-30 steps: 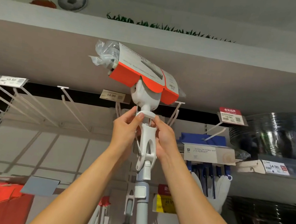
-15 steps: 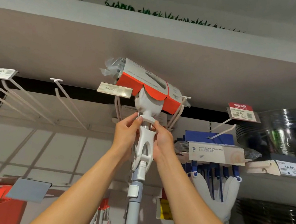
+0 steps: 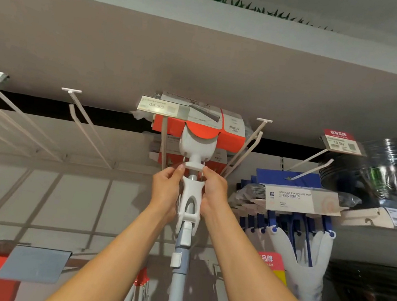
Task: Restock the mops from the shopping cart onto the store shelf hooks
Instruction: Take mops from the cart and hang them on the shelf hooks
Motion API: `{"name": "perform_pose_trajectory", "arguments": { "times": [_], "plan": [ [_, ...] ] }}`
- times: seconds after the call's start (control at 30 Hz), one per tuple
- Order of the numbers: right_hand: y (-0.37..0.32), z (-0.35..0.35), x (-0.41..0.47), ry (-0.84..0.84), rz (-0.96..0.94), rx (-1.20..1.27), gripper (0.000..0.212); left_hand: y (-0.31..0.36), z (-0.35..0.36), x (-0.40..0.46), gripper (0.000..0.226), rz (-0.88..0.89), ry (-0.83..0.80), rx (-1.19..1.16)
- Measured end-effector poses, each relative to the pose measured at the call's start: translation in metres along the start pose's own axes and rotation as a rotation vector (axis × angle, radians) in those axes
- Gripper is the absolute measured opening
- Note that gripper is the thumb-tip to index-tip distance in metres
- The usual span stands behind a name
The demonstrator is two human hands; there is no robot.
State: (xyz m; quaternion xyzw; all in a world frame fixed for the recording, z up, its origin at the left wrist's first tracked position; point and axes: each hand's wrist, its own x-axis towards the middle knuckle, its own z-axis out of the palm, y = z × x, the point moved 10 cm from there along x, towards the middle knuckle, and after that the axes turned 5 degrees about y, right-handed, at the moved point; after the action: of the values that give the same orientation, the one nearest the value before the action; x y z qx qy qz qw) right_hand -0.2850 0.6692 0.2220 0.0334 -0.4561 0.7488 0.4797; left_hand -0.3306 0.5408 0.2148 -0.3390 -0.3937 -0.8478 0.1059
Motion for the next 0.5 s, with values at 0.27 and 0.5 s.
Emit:
{"name": "perform_pose_trajectory", "arguments": {
  "times": [0.27,0.5],
  "plan": [
    [0.021,-0.009,0.016,0.041,-0.034,-0.025,0.013,-0.032,-0.008,0.013,0.020,-0.105,0.016,-0.048],
    [0.029,-0.010,0.028,0.077,-0.084,-0.052,0.028,-0.056,-0.011,0.026,0.021,-0.235,0.172,-0.125]
  ]
}}
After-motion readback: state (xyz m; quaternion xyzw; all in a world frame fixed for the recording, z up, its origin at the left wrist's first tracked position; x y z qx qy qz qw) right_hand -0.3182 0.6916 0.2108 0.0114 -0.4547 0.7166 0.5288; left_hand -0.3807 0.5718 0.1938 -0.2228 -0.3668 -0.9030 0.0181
